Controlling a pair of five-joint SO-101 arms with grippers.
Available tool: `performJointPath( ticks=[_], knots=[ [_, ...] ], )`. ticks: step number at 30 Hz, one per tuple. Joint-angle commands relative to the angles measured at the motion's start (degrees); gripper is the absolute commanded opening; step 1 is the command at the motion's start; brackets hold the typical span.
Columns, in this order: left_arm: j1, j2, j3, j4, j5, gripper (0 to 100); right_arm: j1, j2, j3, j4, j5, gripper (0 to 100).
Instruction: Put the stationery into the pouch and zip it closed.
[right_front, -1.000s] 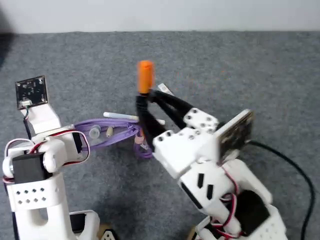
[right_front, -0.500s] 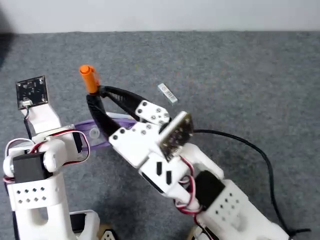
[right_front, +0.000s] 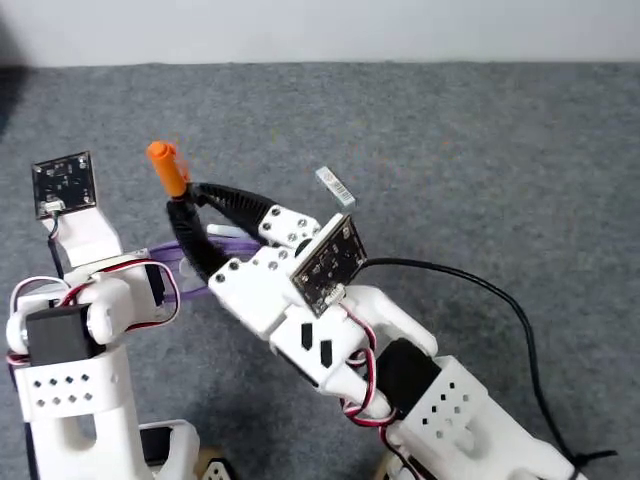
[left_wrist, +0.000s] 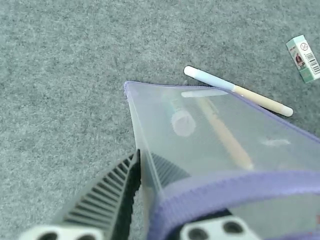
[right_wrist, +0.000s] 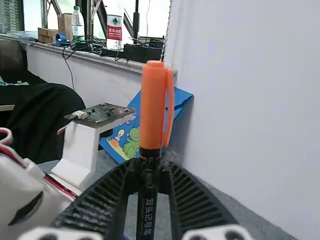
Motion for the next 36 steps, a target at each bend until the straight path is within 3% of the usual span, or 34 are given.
performJointPath(
  ticks=[1, 7, 15, 22, 26, 31, 36],
  knots=[
    [-0.26, 0.79, -0.13, -1.23, 0.26, 1, -0.57, 0.31, 1.05, -0.31, -1.23, 0.8],
    [-0.26, 0.79, -0.13, -1.23, 0.26, 1, -0.22, -0.13, 7.56, -0.92, 1.32, 0.8],
    [-0.26, 0.7, -0.13, -1.23, 0.26, 1, 1.89, 0.31, 17.67, -18.68, 11.78, 0.8],
    [-0.26, 0.7, -0.13, -1.23, 0.26, 1, 3.65, -0.22, 20.57, -18.42, 12.31, 1.1],
    [-0.26, 0.7, -0.13, -1.14, 0.26, 1, 5.14, -1.01, 19.08, -9.8, 12.13, 4.3],
    [-0.26, 0.7, -0.13, -1.14, 0.26, 1, 5.05, -6.9, 15.82, 4.0, 11.78, 18.6],
    [-0.26, 0.7, -0.13, -1.14, 0.26, 1, 5.49, -12.35, 13.27, 11.56, 11.78, 14.3]
  ],
)
